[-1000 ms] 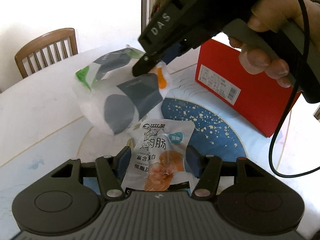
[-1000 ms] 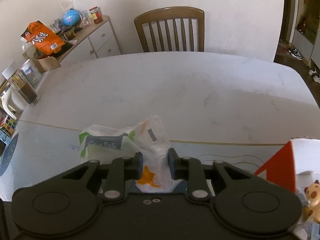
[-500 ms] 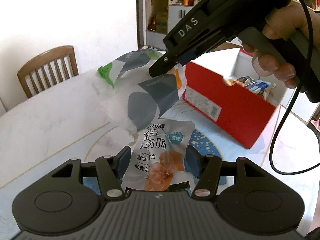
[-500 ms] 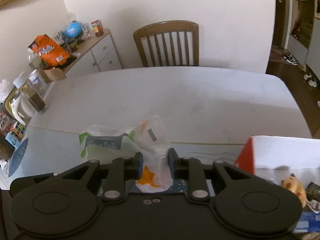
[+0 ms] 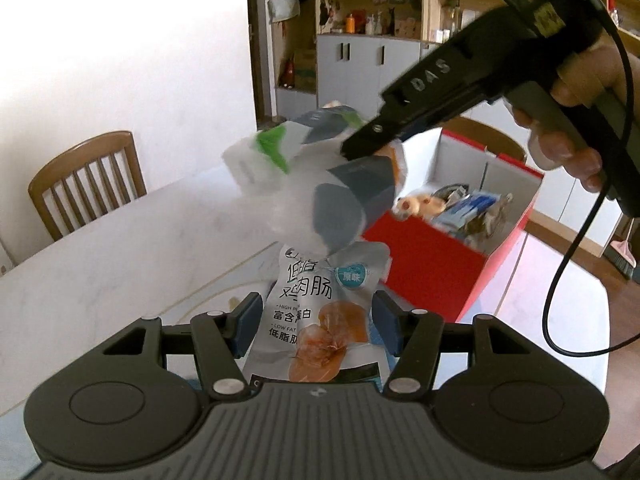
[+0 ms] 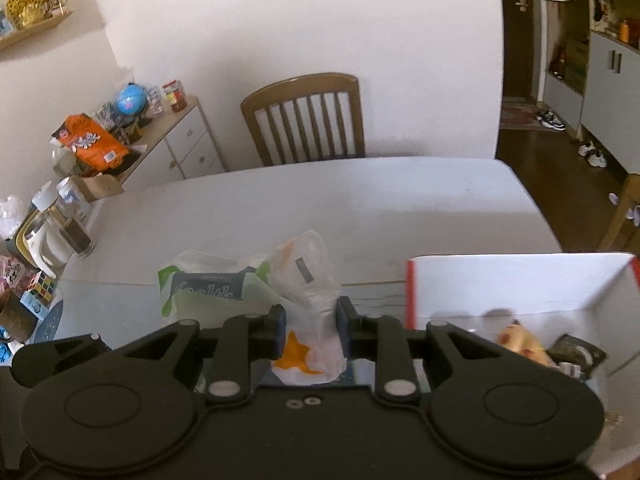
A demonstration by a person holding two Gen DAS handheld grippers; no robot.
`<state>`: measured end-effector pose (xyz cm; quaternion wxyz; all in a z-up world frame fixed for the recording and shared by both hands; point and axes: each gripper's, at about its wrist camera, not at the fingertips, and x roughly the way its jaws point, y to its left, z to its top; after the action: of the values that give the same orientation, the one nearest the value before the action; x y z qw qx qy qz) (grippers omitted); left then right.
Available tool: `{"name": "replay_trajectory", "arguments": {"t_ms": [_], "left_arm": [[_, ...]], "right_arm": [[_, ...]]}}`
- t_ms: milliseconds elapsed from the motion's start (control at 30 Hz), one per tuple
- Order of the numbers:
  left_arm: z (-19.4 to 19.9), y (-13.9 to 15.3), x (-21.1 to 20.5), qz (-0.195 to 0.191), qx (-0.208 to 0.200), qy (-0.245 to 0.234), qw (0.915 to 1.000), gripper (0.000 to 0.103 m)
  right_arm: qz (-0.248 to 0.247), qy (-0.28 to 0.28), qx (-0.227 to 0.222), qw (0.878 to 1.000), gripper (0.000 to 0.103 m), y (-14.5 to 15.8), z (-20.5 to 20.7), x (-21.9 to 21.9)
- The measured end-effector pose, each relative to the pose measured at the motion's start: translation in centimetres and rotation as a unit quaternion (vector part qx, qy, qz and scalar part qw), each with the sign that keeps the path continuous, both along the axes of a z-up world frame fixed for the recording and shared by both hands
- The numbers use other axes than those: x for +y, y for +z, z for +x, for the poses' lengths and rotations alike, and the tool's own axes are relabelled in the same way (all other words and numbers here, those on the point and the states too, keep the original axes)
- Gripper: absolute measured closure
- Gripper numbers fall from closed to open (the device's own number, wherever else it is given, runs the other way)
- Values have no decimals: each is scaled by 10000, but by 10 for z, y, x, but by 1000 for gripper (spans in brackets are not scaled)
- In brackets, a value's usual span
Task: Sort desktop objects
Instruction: 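Lift the white bag with right and carry it over the box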
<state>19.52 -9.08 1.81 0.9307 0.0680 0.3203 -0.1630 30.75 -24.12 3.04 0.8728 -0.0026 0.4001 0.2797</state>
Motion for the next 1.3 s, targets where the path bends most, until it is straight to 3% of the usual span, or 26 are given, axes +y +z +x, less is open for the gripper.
{"name": "replay_trajectory", "arguments": {"t_ms": [467,500,533,733,900,1133,1200,1300], "left_arm": [[10,21,-66,84,-238,-387,9989,45],[11,21,-70,97,-251,-392,9989,53],[13,21,-74,105,-239,-413,9988,68],[26,13,-91,244,-109,-406,9988,69],[35,2,-77,362,95,-115,9992,69],[30,-16,-70,241,533,4,9983,68],[28,-23,-71,276,673,37,9973,65],[25,-33,-72,298,837,103,9960,47]], "right_arm": [[-33,-633,-180,9978,78,14,-8,-93],[-41,-665,-182,9976,78,14,-8,-99],[-52,-698,-182,9974,78,13,-8,-102],[-99,-836,-106,9964,78,6,-5,-132],[-148,-909,-73,9957,78,1,1,-153],[-182,-915,43,9956,78,-11,8,-163],[-187,-894,71,9958,78,-13,10,-164],[-191,-854,96,9961,78,-15,12,-164]]}}
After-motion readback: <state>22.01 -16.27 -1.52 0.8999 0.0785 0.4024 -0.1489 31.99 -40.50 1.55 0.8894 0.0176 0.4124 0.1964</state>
